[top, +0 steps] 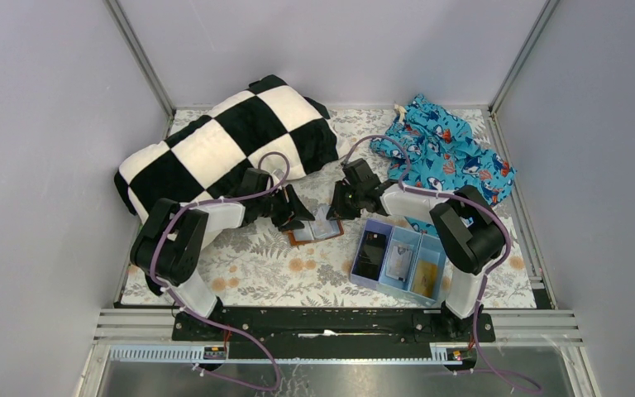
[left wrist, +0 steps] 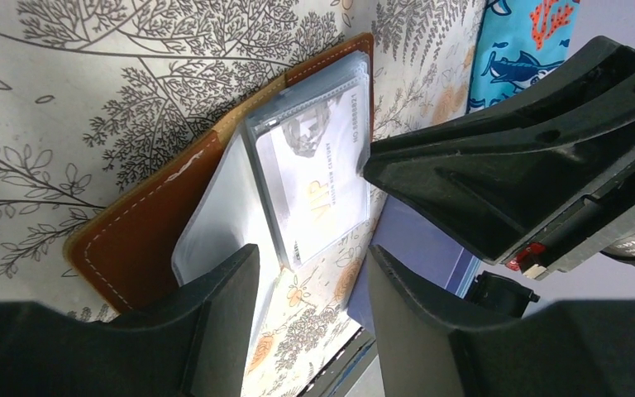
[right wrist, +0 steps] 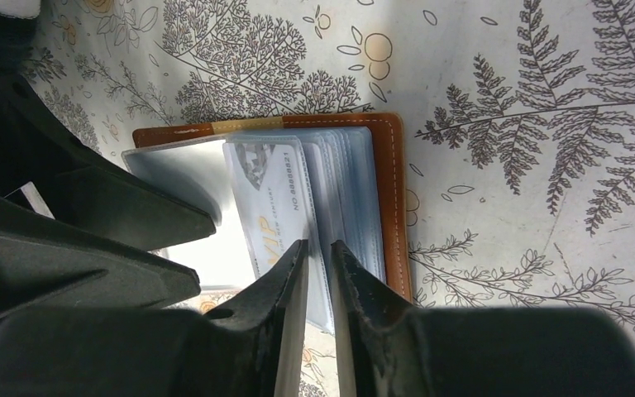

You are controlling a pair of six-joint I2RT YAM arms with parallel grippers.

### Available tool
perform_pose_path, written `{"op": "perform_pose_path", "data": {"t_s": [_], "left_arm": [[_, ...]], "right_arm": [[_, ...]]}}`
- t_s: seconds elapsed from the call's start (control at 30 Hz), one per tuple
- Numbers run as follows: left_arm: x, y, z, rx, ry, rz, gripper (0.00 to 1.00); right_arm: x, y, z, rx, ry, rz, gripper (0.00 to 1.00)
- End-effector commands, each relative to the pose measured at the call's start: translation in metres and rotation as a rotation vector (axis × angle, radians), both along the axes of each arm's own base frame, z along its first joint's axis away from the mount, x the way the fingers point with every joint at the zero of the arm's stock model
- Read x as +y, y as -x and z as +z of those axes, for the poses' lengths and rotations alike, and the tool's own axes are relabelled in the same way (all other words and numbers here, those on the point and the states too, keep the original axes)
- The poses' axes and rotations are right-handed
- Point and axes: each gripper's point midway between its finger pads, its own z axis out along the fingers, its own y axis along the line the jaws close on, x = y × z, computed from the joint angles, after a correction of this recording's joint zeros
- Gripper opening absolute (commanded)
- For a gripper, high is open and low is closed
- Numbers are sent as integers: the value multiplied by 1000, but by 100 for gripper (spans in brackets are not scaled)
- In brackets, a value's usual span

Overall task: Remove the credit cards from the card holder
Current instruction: Remove the credit card from the card holder.

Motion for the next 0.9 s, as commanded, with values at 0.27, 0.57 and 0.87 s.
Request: {"op": "perform_pose_path", "data": {"t_s": [0.27, 0.57, 0.87], "left_arm": [[25, -5, 17, -93, -141, 25, 55], [27, -1, -12, -2, -167, 14, 55], [25, -9, 7, -78, -176, 15, 54]], "right_arm": [[5, -9, 52, -114, -52, 11, 25], [23, -11, 40, -60, -100, 50, 24], [15, 0, 8, 1, -57, 42, 24]]}}
